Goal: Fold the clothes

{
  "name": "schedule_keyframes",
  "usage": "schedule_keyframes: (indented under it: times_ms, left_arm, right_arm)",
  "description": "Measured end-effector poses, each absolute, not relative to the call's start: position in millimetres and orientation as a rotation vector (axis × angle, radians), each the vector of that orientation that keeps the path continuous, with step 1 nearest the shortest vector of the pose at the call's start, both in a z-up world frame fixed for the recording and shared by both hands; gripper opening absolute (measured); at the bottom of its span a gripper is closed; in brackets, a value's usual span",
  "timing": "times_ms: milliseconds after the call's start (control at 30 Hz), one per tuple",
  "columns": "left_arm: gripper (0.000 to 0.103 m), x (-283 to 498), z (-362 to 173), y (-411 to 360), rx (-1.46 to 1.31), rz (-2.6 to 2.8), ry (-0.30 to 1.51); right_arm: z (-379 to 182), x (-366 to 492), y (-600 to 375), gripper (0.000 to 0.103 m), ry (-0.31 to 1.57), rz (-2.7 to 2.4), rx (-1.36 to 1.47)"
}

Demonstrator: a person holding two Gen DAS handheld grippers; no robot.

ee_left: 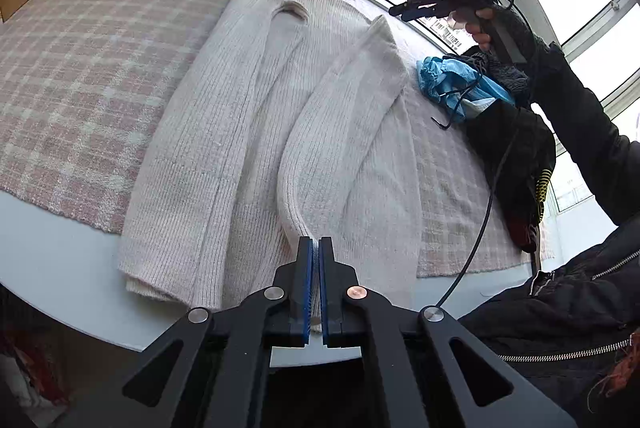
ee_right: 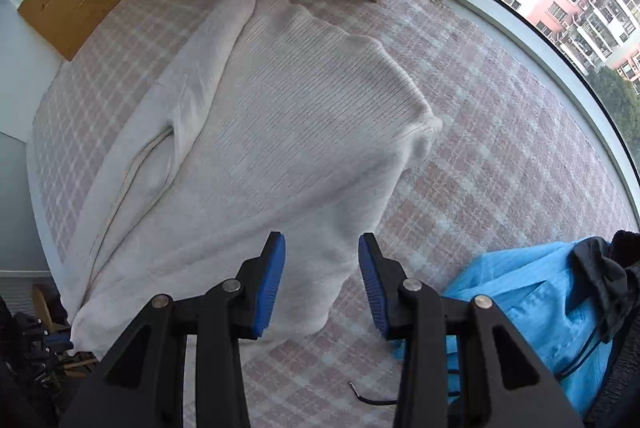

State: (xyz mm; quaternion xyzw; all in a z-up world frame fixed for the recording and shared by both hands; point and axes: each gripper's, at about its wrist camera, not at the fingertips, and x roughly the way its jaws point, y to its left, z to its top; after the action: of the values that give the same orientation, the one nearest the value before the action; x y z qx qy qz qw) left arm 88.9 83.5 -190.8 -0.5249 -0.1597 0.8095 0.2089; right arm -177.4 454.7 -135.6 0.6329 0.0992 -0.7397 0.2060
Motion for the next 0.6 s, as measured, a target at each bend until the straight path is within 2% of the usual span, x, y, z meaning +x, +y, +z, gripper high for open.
schedule_keyframes:
  times_ms: [67, 133, 233, 333, 433, 600]
  left_arm:
    - [0.002, 86, -186, 80, -1.443, 2.256, -0.463]
    - [0.002, 84, -184, 75, -1.434, 2.258, -0.488]
    - [0.004, 79, -184, 64, -1.518, 2.352, -0.412]
    - [0.003, 84, -183, 52, -1.613, 2.459, -0.265]
    - [0.003, 96, -179, 73, -1.568, 2.428, -0.149]
    - [0.011, 111, -184, 123, -1.487, 2.305, 0.031]
  right_arm:
    - [-151, -149, 444, 0.038, 0.254, -1.983, 1.760]
    - [-167, -126, 433, 0.038, 0.314, -1.939, 1.757]
    - [-186, -113, 425, 0.038, 0.356, -1.936, 1.780]
    - [-197, -122, 436, 0.038, 0.184, -1.916, 1.869]
    - [-199, -128, 447, 0.038, 0.074, -1.909, 1.894]
    - [-205, -137, 461, 0.038, -0.097, -1.907, 1.939]
